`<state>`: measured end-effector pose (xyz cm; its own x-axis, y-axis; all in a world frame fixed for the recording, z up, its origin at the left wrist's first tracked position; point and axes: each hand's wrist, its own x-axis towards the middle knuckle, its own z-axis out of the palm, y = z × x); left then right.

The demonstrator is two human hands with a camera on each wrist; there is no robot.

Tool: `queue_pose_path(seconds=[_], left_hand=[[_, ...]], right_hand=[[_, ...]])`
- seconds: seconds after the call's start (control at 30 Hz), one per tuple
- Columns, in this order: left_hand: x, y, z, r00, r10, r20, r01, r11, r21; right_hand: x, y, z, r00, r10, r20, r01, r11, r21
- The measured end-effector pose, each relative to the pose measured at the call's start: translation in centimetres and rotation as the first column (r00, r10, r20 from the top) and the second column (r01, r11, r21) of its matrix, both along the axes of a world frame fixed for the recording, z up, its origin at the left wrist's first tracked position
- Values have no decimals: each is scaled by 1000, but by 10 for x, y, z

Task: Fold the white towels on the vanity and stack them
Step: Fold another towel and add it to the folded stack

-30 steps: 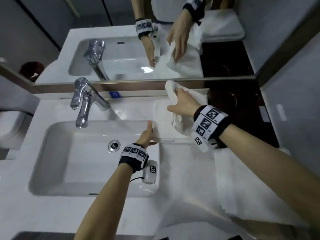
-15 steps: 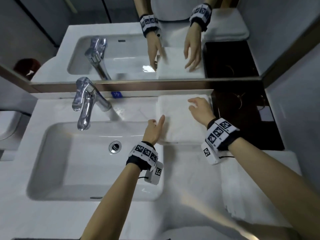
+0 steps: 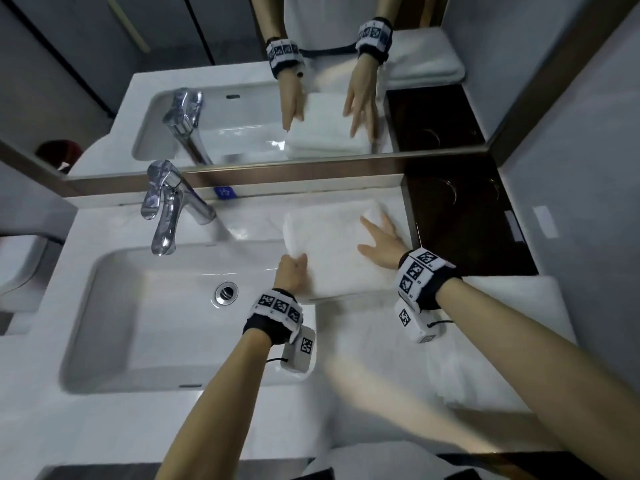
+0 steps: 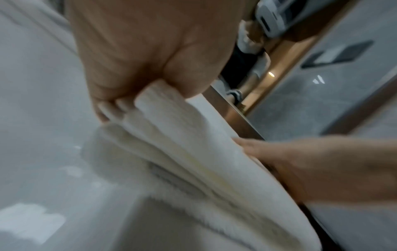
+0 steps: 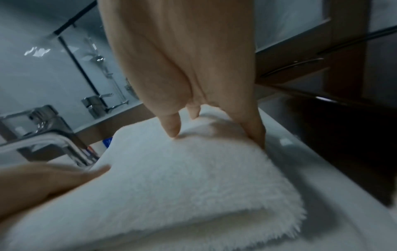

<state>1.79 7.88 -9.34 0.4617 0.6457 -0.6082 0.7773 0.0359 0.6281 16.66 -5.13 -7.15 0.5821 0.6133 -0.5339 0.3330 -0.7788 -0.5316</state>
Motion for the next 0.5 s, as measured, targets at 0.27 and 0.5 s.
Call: queue_pose_path(seconds=[0.27,0.5], left_hand=[[-45,-30,2,959,269,92,-232,927,-295],[-71,-61,14,941,303,152,-270,941,-203]], right_hand=[[-20,-40,0,931,-328,-157,330,944,-14],[-45,-65,16,831,-283,-479,444,857,263]])
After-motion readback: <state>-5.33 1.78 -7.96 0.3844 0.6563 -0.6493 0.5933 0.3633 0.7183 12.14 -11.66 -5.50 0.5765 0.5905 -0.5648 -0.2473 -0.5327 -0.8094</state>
